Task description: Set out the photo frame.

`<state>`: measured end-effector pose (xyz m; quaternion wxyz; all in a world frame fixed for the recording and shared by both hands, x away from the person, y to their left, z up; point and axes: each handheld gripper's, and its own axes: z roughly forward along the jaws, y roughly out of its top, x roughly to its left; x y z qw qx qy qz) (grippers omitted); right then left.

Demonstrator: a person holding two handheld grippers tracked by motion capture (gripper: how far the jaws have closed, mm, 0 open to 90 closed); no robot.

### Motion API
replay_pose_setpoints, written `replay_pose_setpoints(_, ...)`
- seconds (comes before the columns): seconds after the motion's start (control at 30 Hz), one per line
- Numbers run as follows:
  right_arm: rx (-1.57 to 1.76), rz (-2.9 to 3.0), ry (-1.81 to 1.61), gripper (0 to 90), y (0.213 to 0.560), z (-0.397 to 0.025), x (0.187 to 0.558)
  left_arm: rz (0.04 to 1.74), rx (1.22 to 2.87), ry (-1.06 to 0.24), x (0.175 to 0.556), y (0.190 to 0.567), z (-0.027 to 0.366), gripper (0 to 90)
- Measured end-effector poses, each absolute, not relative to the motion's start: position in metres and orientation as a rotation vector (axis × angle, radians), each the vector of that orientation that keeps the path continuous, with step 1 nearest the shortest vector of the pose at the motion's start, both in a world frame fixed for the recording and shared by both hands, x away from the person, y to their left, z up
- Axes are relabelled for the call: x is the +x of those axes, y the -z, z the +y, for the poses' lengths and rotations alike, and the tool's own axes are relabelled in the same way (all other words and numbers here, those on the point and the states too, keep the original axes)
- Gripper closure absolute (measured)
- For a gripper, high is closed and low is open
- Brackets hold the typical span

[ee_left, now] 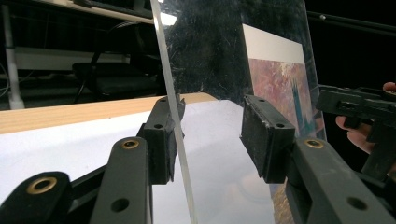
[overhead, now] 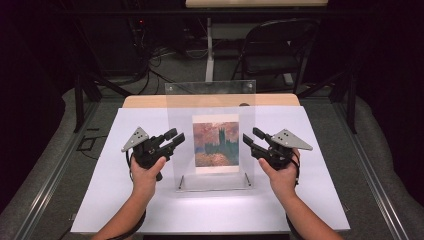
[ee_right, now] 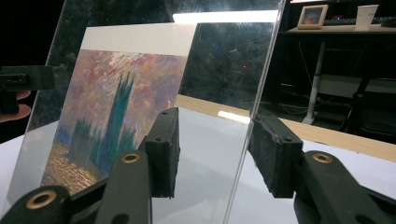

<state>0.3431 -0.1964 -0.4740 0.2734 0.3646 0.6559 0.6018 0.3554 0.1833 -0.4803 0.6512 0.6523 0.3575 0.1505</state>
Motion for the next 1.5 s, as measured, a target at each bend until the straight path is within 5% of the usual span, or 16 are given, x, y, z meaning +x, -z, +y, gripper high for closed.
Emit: replay_pose_setpoints(1.5, 0.900, 1.772, -1.651, 64.6, 0.475, -0.206, 0.286, 0.725, 1.498, -0.324, 0.298, 0.490, 0.193, 65.7)
